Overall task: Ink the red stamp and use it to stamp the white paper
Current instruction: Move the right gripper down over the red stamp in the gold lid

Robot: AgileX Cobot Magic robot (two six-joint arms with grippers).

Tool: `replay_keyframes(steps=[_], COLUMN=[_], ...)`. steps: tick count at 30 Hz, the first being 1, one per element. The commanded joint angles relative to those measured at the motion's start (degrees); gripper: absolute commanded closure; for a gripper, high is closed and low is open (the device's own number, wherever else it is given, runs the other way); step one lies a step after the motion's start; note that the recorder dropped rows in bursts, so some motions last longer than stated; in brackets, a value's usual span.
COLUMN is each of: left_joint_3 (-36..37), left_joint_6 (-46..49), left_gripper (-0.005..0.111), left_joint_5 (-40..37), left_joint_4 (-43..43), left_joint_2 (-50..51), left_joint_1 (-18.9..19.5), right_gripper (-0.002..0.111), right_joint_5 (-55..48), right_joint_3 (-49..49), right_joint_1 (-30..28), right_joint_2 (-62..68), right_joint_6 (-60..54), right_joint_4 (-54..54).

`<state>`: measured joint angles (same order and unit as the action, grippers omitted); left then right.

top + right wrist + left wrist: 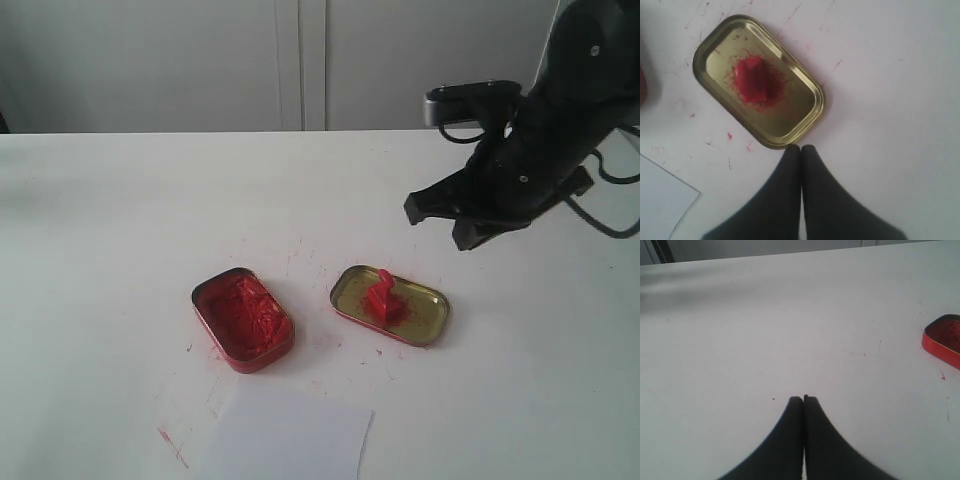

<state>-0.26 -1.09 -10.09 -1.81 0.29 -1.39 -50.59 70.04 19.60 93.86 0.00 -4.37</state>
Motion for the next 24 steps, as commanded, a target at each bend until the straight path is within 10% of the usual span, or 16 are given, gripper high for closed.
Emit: replay_keyframes(steps=[1,17,24], left_joint_3=[0.3,0.3,0.3], left_joint_6=[-0.2,-0.2,-0.2], left_gripper=[0.107,0.107,0.107], left_joint_5=[0.2,0.2,0.2], left_joint_4=[-0.3,-0.3,-0.3], left_joint_2=[-0.3,-0.3,-0.3], left_joint_1=[0.0,0.0,0.0], right_gripper=[0.108,0.108,0.086], right_joint_5=[-2.2,-6.2,-6.0], right_joint_3=[4.4,16.5,16.9], right_joint_1=[2.1,8.6,9.0], right_joint_2=[4.2,16.8,18.6], right_joint_6=[0.4,0.9,1.1], right_joint_4=[0.3,4.4,5.5])
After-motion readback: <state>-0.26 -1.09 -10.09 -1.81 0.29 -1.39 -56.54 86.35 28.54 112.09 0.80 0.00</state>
